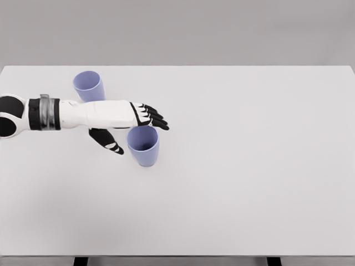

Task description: Place the right cup on the left cup with left arm

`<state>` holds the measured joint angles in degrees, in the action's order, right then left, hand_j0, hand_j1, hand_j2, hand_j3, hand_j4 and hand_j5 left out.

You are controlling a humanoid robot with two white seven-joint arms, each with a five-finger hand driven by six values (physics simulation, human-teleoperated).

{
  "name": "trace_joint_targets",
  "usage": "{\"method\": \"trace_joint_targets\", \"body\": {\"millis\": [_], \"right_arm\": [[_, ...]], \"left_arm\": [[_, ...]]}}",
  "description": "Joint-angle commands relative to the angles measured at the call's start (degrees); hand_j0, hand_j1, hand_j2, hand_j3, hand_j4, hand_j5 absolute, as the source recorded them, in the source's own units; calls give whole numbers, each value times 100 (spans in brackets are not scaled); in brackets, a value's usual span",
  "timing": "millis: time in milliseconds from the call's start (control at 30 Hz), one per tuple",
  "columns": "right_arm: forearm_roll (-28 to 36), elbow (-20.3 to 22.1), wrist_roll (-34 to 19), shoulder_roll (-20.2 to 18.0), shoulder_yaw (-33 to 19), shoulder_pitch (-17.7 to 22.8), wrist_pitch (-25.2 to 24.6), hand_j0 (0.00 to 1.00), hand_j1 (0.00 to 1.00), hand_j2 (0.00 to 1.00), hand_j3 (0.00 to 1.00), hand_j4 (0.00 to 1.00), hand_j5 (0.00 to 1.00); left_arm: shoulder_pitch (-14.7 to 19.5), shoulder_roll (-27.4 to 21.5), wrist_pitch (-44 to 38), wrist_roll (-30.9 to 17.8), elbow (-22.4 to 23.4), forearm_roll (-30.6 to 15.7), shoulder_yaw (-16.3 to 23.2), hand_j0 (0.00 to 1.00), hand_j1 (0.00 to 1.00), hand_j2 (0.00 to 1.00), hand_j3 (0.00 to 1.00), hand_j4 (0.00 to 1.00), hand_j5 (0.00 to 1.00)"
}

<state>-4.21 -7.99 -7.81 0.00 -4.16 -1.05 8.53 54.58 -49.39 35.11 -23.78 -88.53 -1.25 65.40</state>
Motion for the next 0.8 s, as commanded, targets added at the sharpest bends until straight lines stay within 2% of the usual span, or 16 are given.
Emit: {"method": "trace_joint_targets", "body": {"millis": [0, 367, 667, 767], "right_arm": [[-1, 0, -1, 0, -6, 0, 0, 100, 100, 100, 100, 100, 100], [-1, 0, -1, 0, 3, 0, 0, 100, 100, 100, 100, 100, 100], [-1, 0, -1, 0, 3, 0, 0, 100, 100, 100, 100, 100, 100], [-1, 0, -1, 0, 3, 0, 0, 100, 100, 100, 100, 100, 100]], "left_arm": [[0, 79, -11, -13, 248, -24, 34, 100, 100, 100, 100, 100, 100], [79, 123, -11, -13, 205, -15, 34, 100, 100, 100, 100, 100, 100], [26, 298, -11, -4, 284, 178, 174, 100, 100, 100, 100, 100, 100], [18, 439, -11, -4, 494, 292, 174, 100, 100, 100, 100, 100, 100]]}}
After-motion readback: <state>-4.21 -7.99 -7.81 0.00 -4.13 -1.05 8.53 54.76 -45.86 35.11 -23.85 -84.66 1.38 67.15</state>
